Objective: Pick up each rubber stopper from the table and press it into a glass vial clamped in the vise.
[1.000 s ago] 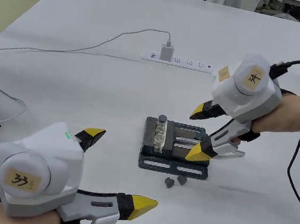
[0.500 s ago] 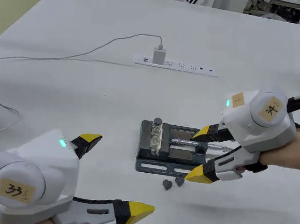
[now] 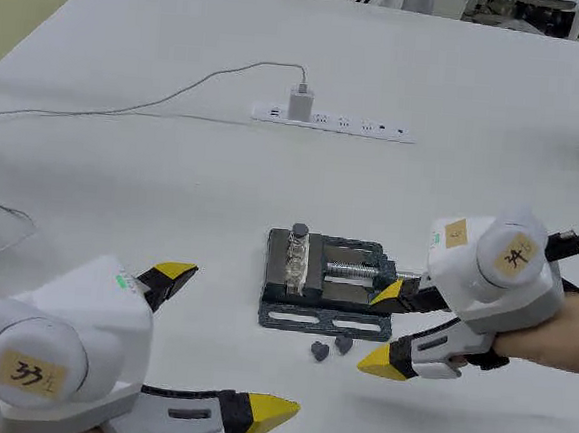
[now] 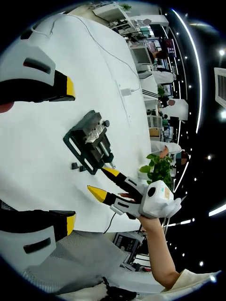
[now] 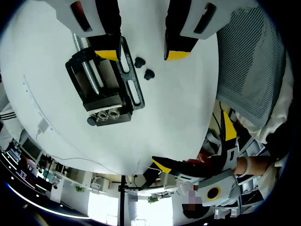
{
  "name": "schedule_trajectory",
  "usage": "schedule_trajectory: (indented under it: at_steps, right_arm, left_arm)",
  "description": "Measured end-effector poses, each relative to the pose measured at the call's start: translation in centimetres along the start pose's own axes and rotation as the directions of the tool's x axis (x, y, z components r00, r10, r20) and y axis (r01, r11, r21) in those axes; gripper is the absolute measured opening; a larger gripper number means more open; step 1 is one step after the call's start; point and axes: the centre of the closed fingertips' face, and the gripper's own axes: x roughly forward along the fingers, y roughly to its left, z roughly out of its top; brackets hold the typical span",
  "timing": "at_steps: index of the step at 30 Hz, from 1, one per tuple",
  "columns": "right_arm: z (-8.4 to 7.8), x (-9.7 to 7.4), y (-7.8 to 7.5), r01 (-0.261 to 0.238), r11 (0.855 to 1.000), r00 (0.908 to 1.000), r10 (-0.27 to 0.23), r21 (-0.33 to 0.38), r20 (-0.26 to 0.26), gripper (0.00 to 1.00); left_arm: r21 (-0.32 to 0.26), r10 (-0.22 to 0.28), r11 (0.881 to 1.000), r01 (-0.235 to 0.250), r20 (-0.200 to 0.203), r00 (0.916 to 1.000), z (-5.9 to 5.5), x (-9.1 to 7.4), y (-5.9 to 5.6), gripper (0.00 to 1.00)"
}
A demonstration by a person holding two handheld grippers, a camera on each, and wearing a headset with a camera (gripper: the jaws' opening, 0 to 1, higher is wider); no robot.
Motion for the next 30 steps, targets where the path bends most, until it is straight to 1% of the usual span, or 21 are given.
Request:
schedule_trajectory:
  at_steps: [2,6,10,17,23,28,30]
  right_arm:
    - [-0.2,0.2,-0.1,-0.009,1.000,0.9999,0.009,0.005,-0.009,0.31]
    - [-0.4,0.8,-0.1,-0.024,1.000,0.9994,0.024,-0.012,-0.027,0.26]
    - [-0.5,1.4,-0.2,-0.042,0.998,0.9981,0.039,-0.051,-0.047,0.20]
    - [-0.6,2.1,-0.6,-0.058,0.995,0.9966,0.053,-0.079,-0.063,0.15]
    - [-0.6,2.3,-0.8,-0.073,0.989,0.9956,0.065,-0.126,-0.067,0.08]
    - [-0.7,2.6,-0.7,-0.090,0.983,0.9940,0.079,-0.162,-0.075,0.06]
    - [-0.6,2.7,-0.7,-0.096,0.982,0.9935,0.084,-0.166,-0.076,0.06]
  left_arm:
    - [-0.004,0.001,1.000,-0.001,0.001,1.0000,0.0,0.0,0.0,0.95]
    - [-0.008,0.001,1.000,-0.001,-0.003,1.0000,-0.2,0.1,-0.1,0.95]
    - [-0.017,0.006,1.000,-0.006,-0.002,1.0000,-0.4,0.1,0.0,0.95]
    - [-0.028,0.013,1.000,-0.013,-0.008,0.9999,-0.8,0.0,0.2,0.95]
    - [-0.041,0.020,0.999,-0.021,-0.011,0.9997,-1.1,-0.1,0.4,0.95]
    - [-0.047,0.024,0.999,-0.025,-0.014,0.9996,-1.3,-0.1,0.5,0.95]
    - [-0.050,0.026,0.998,-0.026,-0.014,0.9996,-1.4,-0.1,0.5,0.95]
